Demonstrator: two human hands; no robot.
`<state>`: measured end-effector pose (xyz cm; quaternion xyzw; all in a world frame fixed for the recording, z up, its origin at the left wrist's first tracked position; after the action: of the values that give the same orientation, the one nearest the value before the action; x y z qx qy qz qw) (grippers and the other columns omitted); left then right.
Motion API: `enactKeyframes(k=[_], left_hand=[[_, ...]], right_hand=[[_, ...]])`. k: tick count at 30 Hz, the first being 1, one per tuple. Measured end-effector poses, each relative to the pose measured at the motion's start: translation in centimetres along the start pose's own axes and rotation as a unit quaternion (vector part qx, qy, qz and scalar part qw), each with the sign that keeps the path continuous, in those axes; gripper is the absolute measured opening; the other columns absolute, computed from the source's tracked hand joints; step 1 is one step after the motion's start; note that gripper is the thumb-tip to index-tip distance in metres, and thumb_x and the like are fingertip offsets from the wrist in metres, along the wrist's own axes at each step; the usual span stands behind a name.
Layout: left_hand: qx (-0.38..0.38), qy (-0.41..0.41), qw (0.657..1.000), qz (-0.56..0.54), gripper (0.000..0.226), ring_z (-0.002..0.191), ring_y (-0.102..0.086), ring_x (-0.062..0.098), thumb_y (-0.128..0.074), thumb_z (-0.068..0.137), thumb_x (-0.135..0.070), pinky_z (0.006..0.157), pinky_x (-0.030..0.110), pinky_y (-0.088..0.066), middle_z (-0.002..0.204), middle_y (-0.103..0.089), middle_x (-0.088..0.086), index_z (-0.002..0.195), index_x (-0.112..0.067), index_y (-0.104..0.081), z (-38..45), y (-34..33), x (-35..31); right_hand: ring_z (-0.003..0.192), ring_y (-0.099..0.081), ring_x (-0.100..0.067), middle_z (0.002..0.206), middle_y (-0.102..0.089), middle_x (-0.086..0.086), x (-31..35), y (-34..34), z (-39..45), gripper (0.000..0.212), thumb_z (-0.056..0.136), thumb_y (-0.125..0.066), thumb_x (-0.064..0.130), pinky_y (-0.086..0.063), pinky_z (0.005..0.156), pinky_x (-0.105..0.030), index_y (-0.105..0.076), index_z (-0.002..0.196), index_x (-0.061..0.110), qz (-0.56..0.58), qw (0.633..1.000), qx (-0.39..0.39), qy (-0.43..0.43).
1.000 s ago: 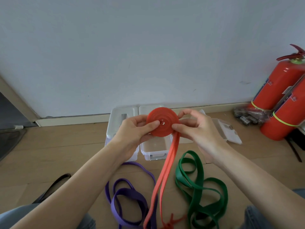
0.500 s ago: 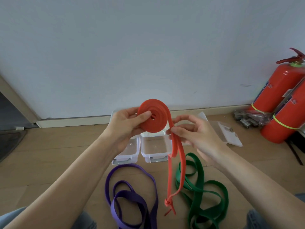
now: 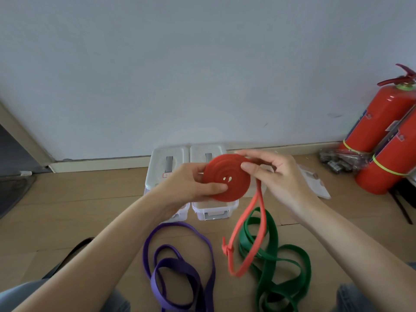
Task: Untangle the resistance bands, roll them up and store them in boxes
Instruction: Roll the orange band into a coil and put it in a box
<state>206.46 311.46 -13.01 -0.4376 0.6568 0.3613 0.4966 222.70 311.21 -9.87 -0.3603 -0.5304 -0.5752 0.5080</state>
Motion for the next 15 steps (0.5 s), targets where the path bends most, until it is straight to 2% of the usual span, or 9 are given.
enactKeyframes(k=[2,4,7,9,12,15], left_hand=[[0.012,0.000,1.000,-0.019,0.026,0.087,-0.071,0.019,-0.071,0.077,-0.005,0.074,0.023,-0.057,0.094,-0.074,0.007,0.101,-0.013,-0.067,-0.1,-0.5,-0.1],[-0.010,-0.014,0.998,-0.062,0.024,0.084,-0.071,0.018,-0.070,0.075,-0.003,0.067,0.021,-0.056,0.091,-0.074,0.006,0.098,-0.010,-0.067,0.0,-0.2,-0.5],[-0.057,-0.031,0.986,-0.155,0.029,0.078,-0.071,0.016,-0.070,0.068,-0.007,0.064,0.020,-0.055,0.086,-0.074,0.006,0.096,-0.007,-0.066,0.2,1.2,-1.0],[-0.076,-0.039,0.972,-0.218,0.033,0.080,-0.071,0.016,-0.069,0.064,-0.011,0.065,0.021,-0.056,0.089,-0.074,0.008,0.096,-0.006,-0.066,0.3,1.5,-1.1],[-0.086,-0.037,0.959,-0.267,0.038,0.085,-0.071,0.018,-0.069,0.065,-0.013,0.067,0.022,-0.056,0.096,-0.073,0.012,0.101,-0.003,-0.065,0.5,1.0,-0.6],[-0.087,-0.041,0.953,-0.287,0.039,0.088,-0.071,0.018,-0.068,0.068,-0.011,0.069,0.022,-0.056,0.101,-0.071,0.015,0.105,0.000,-0.063,0.5,0.4,-0.1]], right_hand=[[0.087,-0.066,-0.002,0.094,-0.072,0.008,0.0,0.0,0.0,0.022,0.085,-0.064,0.010,-0.049,0.074,-0.010,-0.069,0.100,0.025,0.023,1.000,0.004,-0.002],[0.083,-0.068,-0.011,0.088,-0.073,0.001,-0.4,0.1,-0.1,0.023,0.083,-0.065,0.010,-0.054,0.074,-0.019,-0.069,0.101,0.025,0.072,0.997,0.000,-0.022],[0.077,-0.069,-0.023,0.086,-0.072,-0.010,-1.0,0.4,-0.2,0.025,0.078,-0.068,0.009,-0.058,0.074,-0.030,-0.060,0.102,0.012,0.125,0.991,-0.009,-0.053],[0.076,-0.070,-0.027,0.086,-0.072,-0.014,-1.3,-0.2,-0.4,0.026,0.078,-0.067,0.007,-0.058,0.073,-0.032,-0.054,0.100,0.004,0.153,0.986,0.008,-0.062],[0.082,-0.071,-0.028,0.088,-0.073,-0.014,-1.3,-1.5,-0.6,0.035,0.077,-0.068,0.015,-0.057,0.079,-0.034,-0.051,0.104,0.000,0.149,0.987,0.032,-0.054],[0.082,-0.071,-0.024,0.086,-0.074,-0.010,-1.4,-1.5,-0.5,0.043,0.071,-0.071,0.023,-0.057,0.079,-0.032,-0.052,0.104,0.004,0.137,0.990,0.010,-0.042]])
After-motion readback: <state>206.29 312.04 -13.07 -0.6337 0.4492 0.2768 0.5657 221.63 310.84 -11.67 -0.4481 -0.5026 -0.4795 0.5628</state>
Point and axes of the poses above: each hand's wrist, its own z-axis towards the middle knuckle, its own y-axis out of the back of the hand, x = y × z, the point moved 6 cm from there along z, towards the middle knuckle
